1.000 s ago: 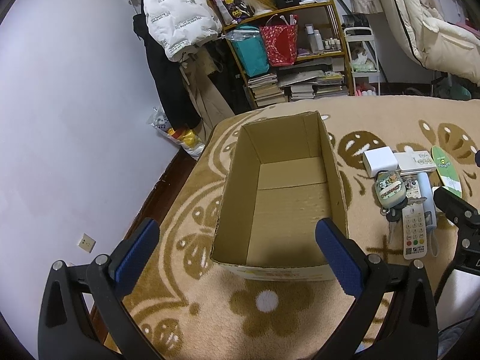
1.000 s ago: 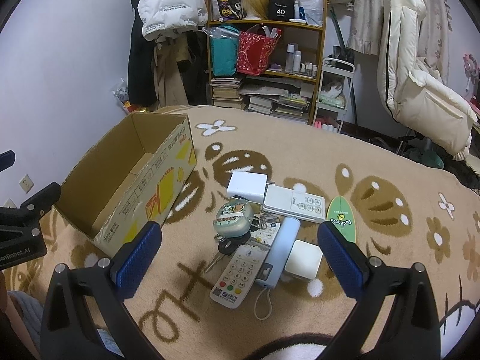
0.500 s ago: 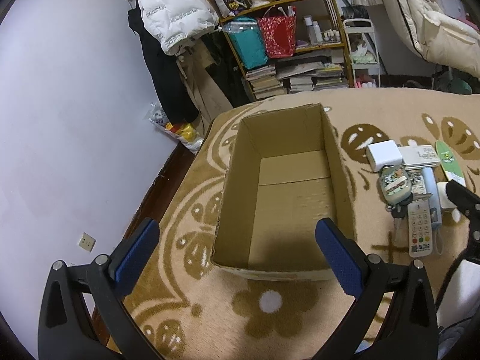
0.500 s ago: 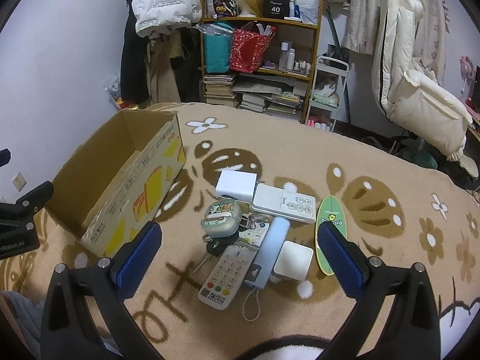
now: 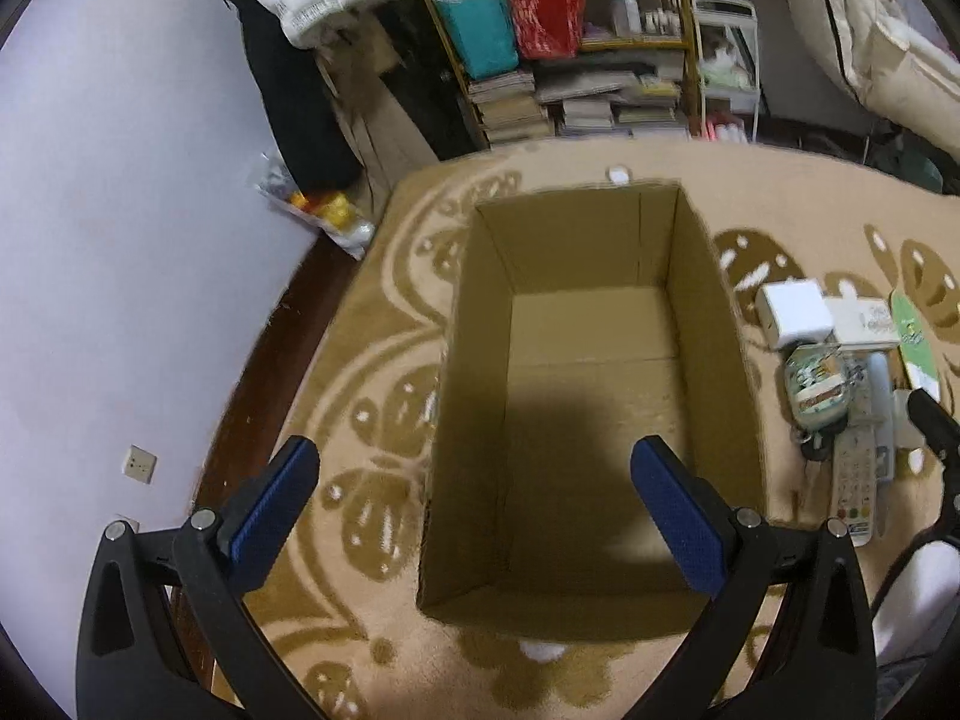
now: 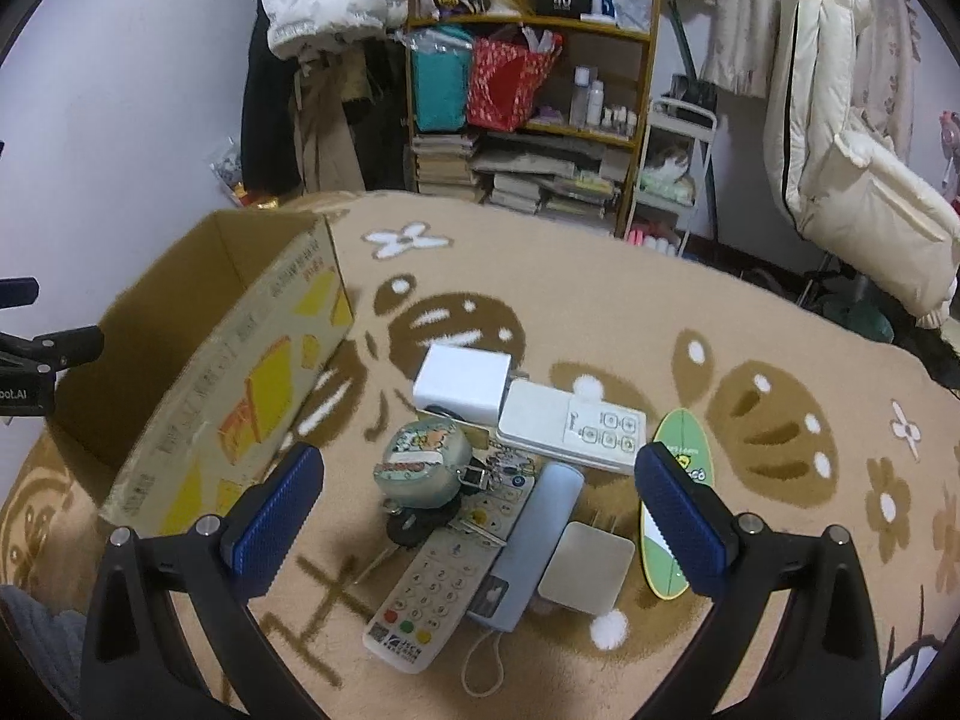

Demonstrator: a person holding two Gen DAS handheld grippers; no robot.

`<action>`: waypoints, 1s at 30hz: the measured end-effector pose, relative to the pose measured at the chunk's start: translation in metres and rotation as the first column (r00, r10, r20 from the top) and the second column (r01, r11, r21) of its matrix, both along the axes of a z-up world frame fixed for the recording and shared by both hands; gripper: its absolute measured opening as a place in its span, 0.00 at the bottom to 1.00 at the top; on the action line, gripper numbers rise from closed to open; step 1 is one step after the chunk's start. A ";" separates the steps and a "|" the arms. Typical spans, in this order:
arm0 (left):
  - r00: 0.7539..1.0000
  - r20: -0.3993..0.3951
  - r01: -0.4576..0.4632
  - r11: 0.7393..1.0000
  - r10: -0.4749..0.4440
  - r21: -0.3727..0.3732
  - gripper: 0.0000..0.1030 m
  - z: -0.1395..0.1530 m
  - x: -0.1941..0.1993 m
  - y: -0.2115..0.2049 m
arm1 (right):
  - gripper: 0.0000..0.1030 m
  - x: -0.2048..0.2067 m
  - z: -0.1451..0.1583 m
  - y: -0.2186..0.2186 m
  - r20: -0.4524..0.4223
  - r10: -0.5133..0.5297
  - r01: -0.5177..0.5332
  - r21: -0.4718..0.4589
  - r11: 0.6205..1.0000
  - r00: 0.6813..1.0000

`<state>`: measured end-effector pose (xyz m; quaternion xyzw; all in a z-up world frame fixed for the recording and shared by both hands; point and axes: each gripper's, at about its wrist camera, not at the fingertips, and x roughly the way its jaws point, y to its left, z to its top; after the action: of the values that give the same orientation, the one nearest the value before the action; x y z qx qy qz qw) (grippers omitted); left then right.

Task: Organize rigid objects
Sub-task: 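Clamp the box wall with the left tool while the right tool approaches the cartoon case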

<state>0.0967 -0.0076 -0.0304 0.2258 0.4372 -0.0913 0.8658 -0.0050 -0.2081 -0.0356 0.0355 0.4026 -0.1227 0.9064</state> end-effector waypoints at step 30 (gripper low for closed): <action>0.968 -0.139 -0.184 0.968 0.208 0.170 1.00 -0.066 0.054 0.017 | 0.93 0.064 -0.060 0.011 -0.065 0.110 -0.103 0.109 0.989 0.992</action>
<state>0.1510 0.0093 -0.0967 0.2406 0.5293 0.0123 0.8135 0.0593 -0.1970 -0.0956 0.0574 0.4417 -0.0539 0.8937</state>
